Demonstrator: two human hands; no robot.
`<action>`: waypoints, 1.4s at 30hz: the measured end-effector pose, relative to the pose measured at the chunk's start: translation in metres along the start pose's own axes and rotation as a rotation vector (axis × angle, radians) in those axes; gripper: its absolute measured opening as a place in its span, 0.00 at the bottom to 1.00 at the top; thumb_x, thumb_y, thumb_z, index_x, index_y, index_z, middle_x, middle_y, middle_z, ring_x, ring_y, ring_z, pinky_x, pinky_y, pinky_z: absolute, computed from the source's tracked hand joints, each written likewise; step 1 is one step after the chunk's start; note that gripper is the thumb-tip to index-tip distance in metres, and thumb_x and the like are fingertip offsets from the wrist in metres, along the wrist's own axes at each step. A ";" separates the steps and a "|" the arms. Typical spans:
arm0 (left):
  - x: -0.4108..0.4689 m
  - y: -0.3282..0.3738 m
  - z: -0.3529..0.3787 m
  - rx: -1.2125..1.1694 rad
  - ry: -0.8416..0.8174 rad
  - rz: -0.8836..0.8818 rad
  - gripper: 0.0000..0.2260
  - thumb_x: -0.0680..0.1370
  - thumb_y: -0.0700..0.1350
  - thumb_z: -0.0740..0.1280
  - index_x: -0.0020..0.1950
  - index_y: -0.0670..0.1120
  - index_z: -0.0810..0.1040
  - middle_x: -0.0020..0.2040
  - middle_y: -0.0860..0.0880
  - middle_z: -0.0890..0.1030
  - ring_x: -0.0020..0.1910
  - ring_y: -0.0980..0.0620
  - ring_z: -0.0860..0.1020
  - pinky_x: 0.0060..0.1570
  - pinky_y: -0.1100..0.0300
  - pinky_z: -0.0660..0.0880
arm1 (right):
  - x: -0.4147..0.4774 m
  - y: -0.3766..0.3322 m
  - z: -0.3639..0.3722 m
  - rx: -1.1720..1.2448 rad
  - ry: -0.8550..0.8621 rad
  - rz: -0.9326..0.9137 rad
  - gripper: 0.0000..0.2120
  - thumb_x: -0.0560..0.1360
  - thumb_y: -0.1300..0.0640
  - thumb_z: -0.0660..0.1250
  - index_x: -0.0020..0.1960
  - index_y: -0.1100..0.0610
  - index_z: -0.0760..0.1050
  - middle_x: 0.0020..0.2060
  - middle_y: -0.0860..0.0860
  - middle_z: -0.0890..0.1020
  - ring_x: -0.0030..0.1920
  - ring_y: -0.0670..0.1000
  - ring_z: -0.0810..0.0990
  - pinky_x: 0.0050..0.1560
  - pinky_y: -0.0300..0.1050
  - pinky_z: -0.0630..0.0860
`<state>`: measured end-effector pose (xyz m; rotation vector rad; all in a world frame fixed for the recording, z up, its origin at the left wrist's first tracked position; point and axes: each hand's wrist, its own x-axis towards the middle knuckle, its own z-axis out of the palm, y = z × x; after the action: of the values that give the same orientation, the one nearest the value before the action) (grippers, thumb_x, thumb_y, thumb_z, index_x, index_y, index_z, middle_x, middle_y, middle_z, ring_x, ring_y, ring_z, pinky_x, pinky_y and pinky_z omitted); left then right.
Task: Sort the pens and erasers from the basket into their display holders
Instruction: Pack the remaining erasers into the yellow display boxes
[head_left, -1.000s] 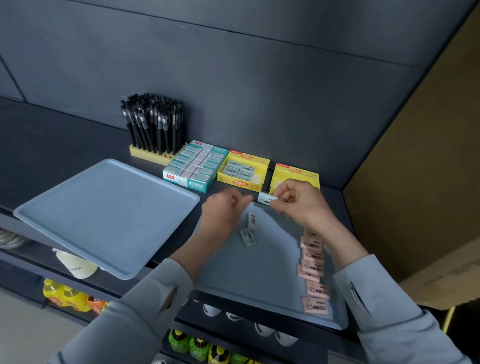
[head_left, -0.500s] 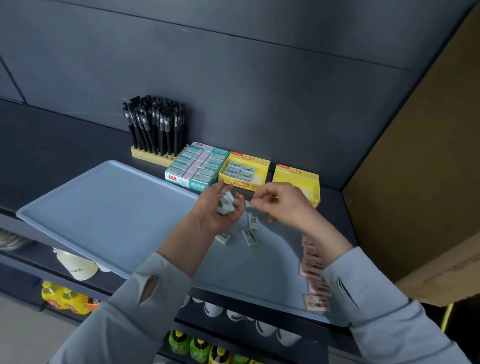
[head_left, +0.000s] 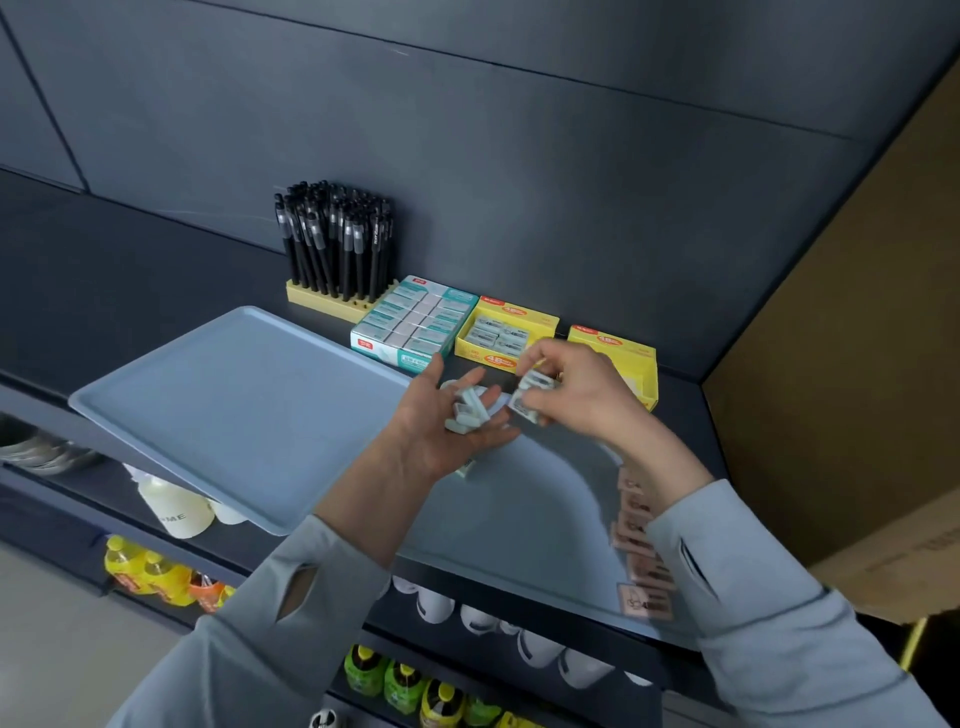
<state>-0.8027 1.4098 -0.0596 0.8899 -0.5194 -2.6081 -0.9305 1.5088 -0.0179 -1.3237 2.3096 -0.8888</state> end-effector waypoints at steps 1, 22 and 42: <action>0.001 -0.002 0.001 0.016 -0.037 -0.015 0.29 0.81 0.64 0.52 0.67 0.42 0.73 0.62 0.37 0.78 0.58 0.36 0.78 0.60 0.35 0.72 | 0.001 -0.005 0.000 0.031 0.000 -0.045 0.12 0.68 0.61 0.73 0.48 0.47 0.78 0.42 0.48 0.82 0.37 0.51 0.84 0.44 0.48 0.80; 0.006 0.053 -0.002 -0.038 -0.034 0.080 0.04 0.79 0.43 0.67 0.50 0.45 0.74 0.34 0.50 0.74 0.30 0.59 0.73 0.19 0.70 0.65 | -0.013 -0.013 0.056 -0.397 -0.223 -0.094 0.07 0.66 0.51 0.75 0.42 0.50 0.80 0.37 0.44 0.80 0.44 0.49 0.78 0.41 0.42 0.71; 0.062 0.140 -0.003 0.294 -0.125 -0.018 0.06 0.79 0.43 0.67 0.44 0.46 0.71 0.35 0.51 0.73 0.27 0.58 0.73 0.22 0.69 0.68 | 0.080 0.002 0.020 0.844 0.297 0.315 0.11 0.75 0.72 0.67 0.54 0.64 0.81 0.50 0.55 0.82 0.47 0.50 0.82 0.51 0.37 0.80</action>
<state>-0.8200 1.2602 -0.0318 0.8211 -0.9519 -2.6585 -0.9617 1.4337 -0.0328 -0.4802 1.8586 -1.7499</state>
